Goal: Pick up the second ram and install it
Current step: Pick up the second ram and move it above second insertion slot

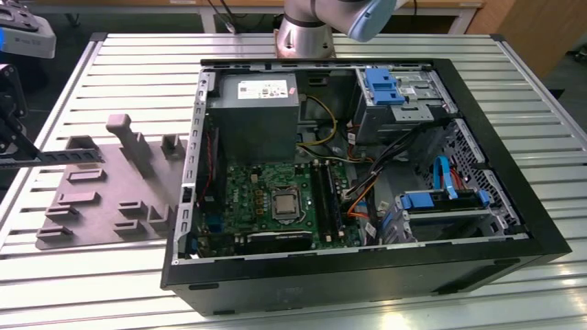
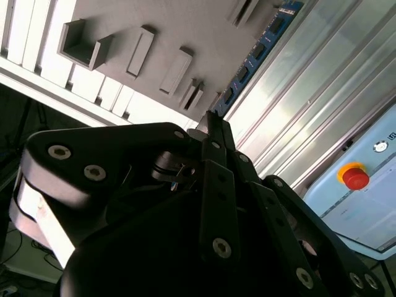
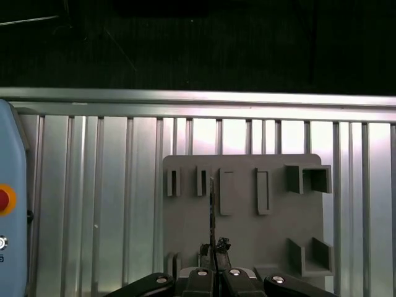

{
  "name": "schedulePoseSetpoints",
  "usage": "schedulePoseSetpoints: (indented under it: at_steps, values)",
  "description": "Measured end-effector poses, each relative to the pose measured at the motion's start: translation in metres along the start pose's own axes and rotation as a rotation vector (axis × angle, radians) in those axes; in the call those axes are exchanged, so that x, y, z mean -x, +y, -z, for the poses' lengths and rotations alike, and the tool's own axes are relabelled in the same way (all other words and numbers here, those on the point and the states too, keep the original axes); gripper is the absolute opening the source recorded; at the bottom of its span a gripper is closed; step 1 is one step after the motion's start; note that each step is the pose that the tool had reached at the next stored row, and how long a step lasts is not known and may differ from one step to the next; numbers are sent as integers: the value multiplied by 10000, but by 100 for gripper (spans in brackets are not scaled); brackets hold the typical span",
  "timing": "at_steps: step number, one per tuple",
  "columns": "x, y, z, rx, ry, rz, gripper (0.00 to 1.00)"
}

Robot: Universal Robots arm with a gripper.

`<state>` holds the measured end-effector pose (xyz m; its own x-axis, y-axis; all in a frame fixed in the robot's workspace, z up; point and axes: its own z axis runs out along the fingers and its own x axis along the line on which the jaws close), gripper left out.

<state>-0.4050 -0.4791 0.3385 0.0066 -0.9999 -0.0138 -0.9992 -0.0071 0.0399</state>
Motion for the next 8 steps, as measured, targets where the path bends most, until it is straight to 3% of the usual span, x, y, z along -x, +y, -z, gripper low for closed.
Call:
schedulePoseSetpoints:
  at_steps: [8]
  values:
    - [1, 2, 56, 0, 0, 0, 12]
